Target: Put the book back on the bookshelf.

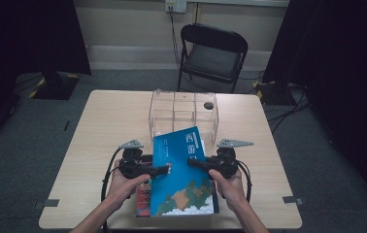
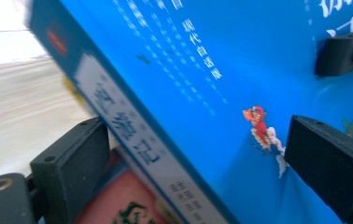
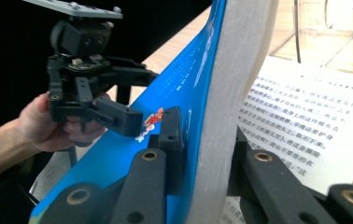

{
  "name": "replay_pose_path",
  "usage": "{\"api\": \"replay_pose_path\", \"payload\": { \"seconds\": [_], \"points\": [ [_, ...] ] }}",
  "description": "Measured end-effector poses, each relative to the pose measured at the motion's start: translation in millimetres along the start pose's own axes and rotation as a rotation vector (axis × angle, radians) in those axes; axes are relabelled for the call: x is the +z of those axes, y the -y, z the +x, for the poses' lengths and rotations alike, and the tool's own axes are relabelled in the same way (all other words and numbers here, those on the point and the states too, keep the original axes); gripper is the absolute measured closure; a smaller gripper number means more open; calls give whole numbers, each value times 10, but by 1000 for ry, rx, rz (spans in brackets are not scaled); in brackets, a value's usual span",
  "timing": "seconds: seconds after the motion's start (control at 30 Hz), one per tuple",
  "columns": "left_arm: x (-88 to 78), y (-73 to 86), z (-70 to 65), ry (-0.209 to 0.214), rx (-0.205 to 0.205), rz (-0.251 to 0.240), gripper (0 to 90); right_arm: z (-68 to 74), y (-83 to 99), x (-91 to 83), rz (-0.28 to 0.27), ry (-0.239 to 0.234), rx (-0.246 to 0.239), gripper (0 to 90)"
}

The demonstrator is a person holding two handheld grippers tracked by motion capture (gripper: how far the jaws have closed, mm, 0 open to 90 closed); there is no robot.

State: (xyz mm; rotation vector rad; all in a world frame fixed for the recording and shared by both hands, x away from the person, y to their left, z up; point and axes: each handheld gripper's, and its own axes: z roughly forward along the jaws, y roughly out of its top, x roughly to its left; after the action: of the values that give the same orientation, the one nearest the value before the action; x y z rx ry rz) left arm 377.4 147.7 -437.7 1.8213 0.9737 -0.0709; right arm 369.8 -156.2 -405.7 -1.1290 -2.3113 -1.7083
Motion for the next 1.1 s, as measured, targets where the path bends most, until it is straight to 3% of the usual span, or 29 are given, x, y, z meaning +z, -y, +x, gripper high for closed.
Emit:
{"api": "replay_pose_path", "payload": {
  "seconds": [0.1, 0.23, 0.3, 0.37, 0.6, 0.7, 0.83, 1.1],
  "points": [
    [4, -18, -32, 1, 5, -1, 64, 32, -10, -22, -12, -1, -9, 763],
    [-19, -31, -34, 33, 4, -3, 88, 67, -15, -50, -29, -9, -15, 766],
    [-32, -42, -8, 80, -15, 3, 116, 94, -26, -64, -35, -12, -17, 766],
    [-38, -43, 33, 150, -62, 2, 174, 117, -43, -80, -41, -22, -29, 769],
    [-59, -64, 36, 186, -64, 1, 218, 172, -79, -93, -46, -21, -44, 774],
    [-82, -78, 45, 271, -88, -26, 318, 199, -98, -115, -61, -35, -51, 784],
    [-113, -147, 3, 248, -66, -39, 351, 262, -193, -137, -61, -19, -92, 789],
    [-177, -234, -7, 239, -44, -68, 407, 287, -301, -133, -54, 23, -111, 792]
  ]
}}
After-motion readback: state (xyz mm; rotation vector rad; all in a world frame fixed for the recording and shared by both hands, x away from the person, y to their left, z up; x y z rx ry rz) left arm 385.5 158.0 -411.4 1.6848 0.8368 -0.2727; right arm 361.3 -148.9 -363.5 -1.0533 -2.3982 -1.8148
